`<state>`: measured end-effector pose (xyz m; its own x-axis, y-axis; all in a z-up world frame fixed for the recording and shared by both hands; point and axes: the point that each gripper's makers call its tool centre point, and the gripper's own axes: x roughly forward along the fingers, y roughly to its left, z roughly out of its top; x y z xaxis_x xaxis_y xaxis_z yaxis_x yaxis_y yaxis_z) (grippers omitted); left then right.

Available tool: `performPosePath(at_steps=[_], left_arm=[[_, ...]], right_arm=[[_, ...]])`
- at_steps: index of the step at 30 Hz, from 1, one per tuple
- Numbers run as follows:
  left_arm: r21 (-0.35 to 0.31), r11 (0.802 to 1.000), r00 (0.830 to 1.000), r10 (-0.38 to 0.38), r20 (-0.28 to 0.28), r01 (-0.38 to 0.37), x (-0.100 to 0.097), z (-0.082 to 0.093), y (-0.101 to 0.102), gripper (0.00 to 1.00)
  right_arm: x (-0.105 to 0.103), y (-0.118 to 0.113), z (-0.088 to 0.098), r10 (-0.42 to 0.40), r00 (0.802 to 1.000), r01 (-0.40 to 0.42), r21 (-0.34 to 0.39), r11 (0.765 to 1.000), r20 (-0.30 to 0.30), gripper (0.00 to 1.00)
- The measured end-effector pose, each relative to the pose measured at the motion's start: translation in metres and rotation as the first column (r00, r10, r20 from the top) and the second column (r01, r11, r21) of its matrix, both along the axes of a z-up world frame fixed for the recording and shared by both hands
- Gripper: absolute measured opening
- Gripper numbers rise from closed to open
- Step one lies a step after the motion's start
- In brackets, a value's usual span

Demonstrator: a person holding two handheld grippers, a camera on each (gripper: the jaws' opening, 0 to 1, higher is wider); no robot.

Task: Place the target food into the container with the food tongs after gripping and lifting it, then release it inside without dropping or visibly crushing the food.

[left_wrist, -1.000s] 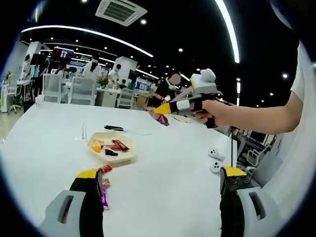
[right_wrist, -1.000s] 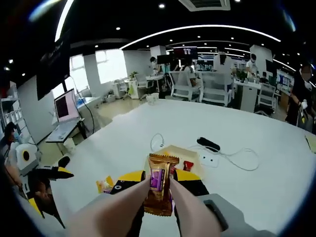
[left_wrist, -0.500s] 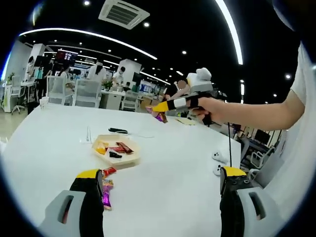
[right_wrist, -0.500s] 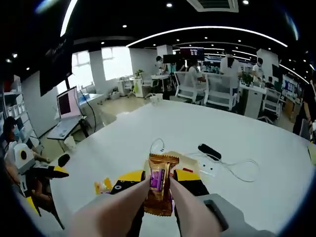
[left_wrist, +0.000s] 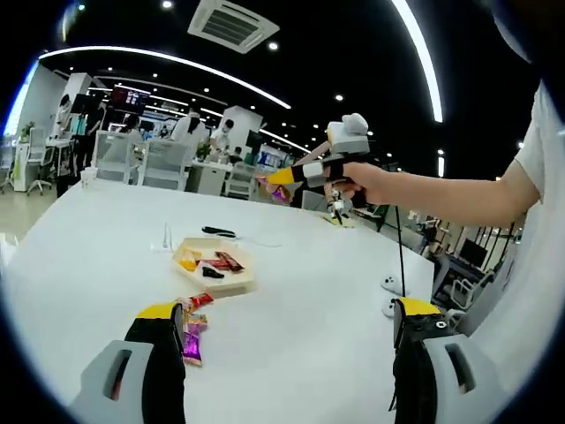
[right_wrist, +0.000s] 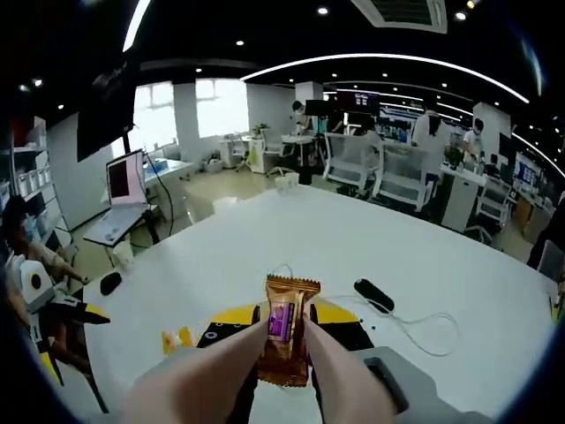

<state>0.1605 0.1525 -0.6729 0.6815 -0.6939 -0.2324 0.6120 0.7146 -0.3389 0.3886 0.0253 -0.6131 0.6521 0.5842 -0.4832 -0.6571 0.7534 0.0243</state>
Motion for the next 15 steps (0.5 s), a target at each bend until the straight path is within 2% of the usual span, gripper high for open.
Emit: performPosePath(at_steps=[10, 15], left_arm=[[-0.005, 1.0, 1.0, 0.002, -0.008, -0.002, 0.006, -0.002, 0.002, 0.99], [-0.01, 1.0, 1.0, 0.013, 0.0, -0.013, 0.015, 0.0, 0.005, 0.99]], right_arm=[[0.02, 0.0, -0.008, 0.007, 1.0, -0.007, -0.028, 1.0, -0.009, 0.21], [0.026, 0.005, -0.015, 0.005, 1.0, -0.005, -0.024, 1.0, -0.028, 0.22]])
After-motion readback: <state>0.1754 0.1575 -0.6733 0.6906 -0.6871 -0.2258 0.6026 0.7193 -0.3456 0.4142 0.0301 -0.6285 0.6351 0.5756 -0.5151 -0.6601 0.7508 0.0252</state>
